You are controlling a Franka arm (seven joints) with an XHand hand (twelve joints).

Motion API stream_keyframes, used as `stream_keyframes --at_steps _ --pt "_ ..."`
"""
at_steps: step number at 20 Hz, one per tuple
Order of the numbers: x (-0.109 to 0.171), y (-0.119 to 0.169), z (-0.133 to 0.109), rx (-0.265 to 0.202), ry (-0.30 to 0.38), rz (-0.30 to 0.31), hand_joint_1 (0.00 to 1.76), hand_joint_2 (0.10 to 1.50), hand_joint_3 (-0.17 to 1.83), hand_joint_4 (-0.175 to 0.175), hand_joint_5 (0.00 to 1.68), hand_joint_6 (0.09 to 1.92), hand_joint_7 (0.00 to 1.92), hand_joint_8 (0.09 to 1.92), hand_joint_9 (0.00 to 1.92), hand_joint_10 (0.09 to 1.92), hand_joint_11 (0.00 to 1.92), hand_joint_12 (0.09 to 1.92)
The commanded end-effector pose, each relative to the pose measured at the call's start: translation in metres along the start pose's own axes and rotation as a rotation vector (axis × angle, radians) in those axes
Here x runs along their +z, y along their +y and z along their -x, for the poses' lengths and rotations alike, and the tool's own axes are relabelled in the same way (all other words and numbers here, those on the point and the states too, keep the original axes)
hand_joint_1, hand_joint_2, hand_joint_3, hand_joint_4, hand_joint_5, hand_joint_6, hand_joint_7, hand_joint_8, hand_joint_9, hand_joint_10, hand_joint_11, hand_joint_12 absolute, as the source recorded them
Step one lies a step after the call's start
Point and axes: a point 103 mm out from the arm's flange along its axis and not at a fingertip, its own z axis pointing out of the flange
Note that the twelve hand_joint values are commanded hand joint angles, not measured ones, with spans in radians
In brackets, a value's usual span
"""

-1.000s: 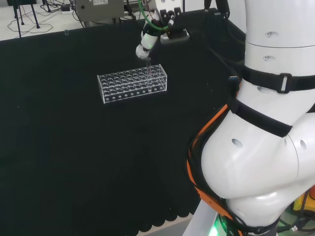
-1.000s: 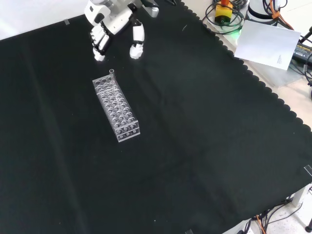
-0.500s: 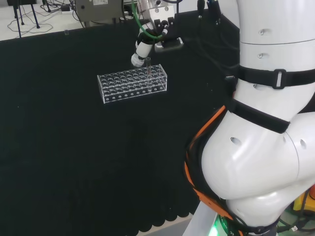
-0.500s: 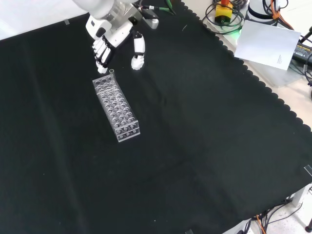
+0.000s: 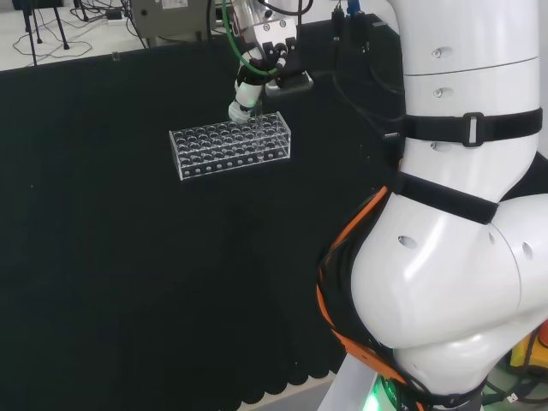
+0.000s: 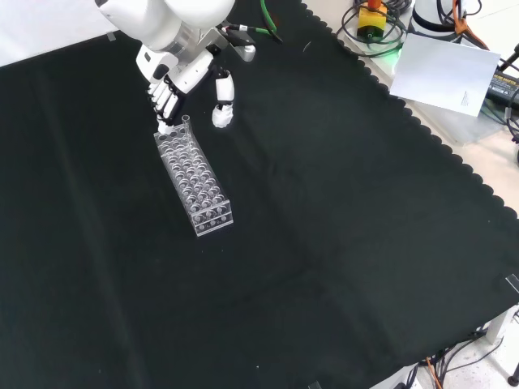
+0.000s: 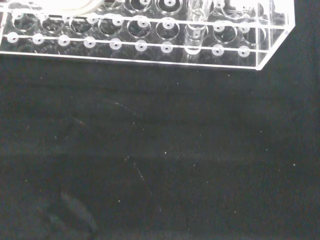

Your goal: Pick up the test tube.

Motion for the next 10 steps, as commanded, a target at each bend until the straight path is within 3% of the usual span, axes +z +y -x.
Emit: stream_keyframes --at_steps 1,4,10 --pt "0.008 -0.006 0.000 0.002 0.023 0.016 0.74 0.74 0.43 -0.054 0.37 0.09 0.35 0.89 0.27 0.99 0.12 1.55" --pt "0.009 -0.012 0.008 0.001 0.017 0.021 0.76 0.73 0.44 -0.061 0.39 0.09 0.43 0.89 0.35 0.97 0.19 1.54" --pt "0.014 0.002 -0.002 0.013 -0.002 0.016 0.81 0.71 0.47 -0.076 0.44 0.09 0.53 0.89 0.45 0.93 0.26 1.52"
